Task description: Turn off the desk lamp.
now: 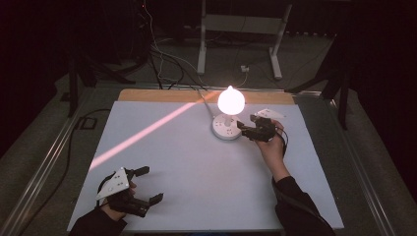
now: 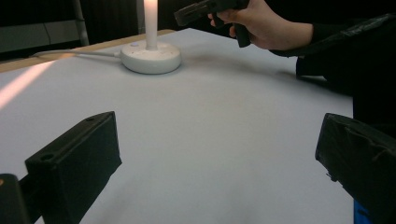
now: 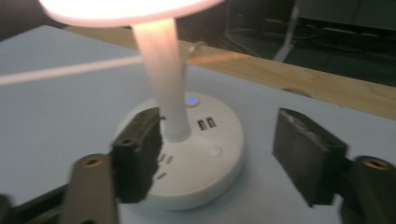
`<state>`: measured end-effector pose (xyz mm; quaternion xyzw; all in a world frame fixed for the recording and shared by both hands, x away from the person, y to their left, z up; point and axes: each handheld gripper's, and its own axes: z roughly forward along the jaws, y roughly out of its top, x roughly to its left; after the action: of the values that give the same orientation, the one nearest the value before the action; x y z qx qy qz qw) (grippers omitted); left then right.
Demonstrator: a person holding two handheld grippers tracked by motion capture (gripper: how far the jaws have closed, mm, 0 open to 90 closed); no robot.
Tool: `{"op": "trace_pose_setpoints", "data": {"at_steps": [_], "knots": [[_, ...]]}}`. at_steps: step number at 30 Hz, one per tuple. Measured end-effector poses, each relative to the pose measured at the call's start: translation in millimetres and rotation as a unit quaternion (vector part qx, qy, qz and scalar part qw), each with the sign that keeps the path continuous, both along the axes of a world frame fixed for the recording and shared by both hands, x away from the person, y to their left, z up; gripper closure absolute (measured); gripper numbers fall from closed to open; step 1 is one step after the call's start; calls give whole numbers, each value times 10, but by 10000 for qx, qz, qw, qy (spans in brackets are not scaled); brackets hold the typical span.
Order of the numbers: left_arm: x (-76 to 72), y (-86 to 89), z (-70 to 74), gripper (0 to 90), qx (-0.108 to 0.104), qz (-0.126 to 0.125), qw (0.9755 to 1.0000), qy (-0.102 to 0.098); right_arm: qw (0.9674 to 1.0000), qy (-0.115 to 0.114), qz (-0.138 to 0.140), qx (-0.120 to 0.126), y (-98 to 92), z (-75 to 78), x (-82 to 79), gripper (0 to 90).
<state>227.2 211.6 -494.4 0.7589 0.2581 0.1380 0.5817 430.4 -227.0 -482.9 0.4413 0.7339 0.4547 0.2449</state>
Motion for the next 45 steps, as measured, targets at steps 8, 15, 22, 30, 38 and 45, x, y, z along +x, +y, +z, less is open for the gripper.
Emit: {"op": "trace_pose_setpoints", "data": {"at_steps": [8, 15, 22, 30, 38, 45], "knots": [[2, 4, -1, 6, -29, 14, 10000, 16, 9996, 48, -224, -171, -16, -118, 80, 590], [2, 1, -3, 6, -12, 24, 10000, 17, 9989, 291, -122, -338, 22, -190, 157, 815], [5, 2, -5, 6, -12, 22, 10000, 24, 9984, 471, -203, -229, 67, -228, 202, 895], [5, 3, -5, 6, -13, 29, 10000, 23, 9977, 617, -281, 38, 97, -267, 259, 898], [4, 4, -4, 6, -17, 21, 10000, 20, 9974, 644, -248, 184, 155, -286, 284, 898], [5, 4, -5, 6, -18, 22, 10000, 29, 9975, 652, -244, 145, 180, -310, 294, 898]]}}
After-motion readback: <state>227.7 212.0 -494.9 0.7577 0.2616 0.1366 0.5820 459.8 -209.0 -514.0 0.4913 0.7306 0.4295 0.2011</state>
